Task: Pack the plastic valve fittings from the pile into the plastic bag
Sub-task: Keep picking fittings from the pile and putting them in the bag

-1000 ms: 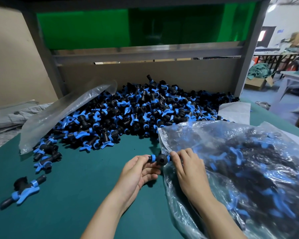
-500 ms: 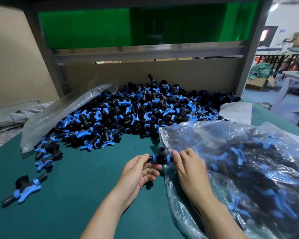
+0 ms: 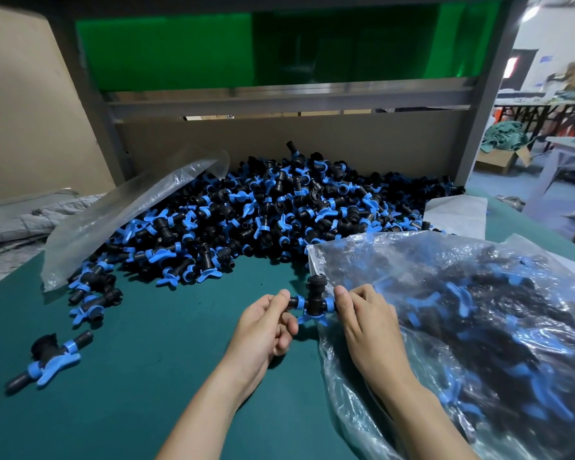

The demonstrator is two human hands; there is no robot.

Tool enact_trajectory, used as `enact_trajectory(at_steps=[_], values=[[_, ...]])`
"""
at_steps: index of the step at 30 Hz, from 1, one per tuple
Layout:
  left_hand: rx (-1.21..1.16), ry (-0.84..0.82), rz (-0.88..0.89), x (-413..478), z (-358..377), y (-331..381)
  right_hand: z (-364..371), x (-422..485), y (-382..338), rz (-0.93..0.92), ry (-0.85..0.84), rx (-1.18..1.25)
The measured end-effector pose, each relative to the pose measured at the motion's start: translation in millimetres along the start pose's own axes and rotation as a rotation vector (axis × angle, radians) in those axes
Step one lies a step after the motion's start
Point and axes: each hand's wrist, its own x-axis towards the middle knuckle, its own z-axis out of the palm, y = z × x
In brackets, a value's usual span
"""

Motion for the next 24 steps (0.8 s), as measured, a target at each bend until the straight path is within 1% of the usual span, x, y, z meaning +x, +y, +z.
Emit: enact_trajectory(at_steps=[3,5,8,11,15,18,22,24], values=[[0.07,0.146,0.246,-4.2,6.3,-1.0,-0.4,-0.2,0.9,-0.025,-0.023,-0.039],[0.095,0.203,0.4,-9.9,12.6,0.6,-0.1,0.0,0.8,-0.041,-0.042,-0.069],[0.199,0.167,0.512,-18.7,22.8,-1.1,1.6,0.6,4.4,-0.061,-0.07,-0.127],[0.403,0.105,0.607,-24.3,29.2,-4.7,1.0,0.5,6.3,-0.05,-0.099,-0.129],[0.56,0.118,0.672,-27.0,26.6,-3.6,-0.4,0.4,4.8,-0.049,-0.11,-0.126],[0.631,0.107,0.719,-27.6,25.1,-3.9,-0.8,0.3,3.8,-0.046,-0.108,-0.096],[0.655,0.106,0.742,-25.8,24.1,-5.1,0.2,-0.1,5.2,-0.041,-0.085,-0.06],[0.593,0.106,0.7,-25.5,24.8,-5.6,1.7,0.4,5.2,-0.031,-0.071,-0.047]])
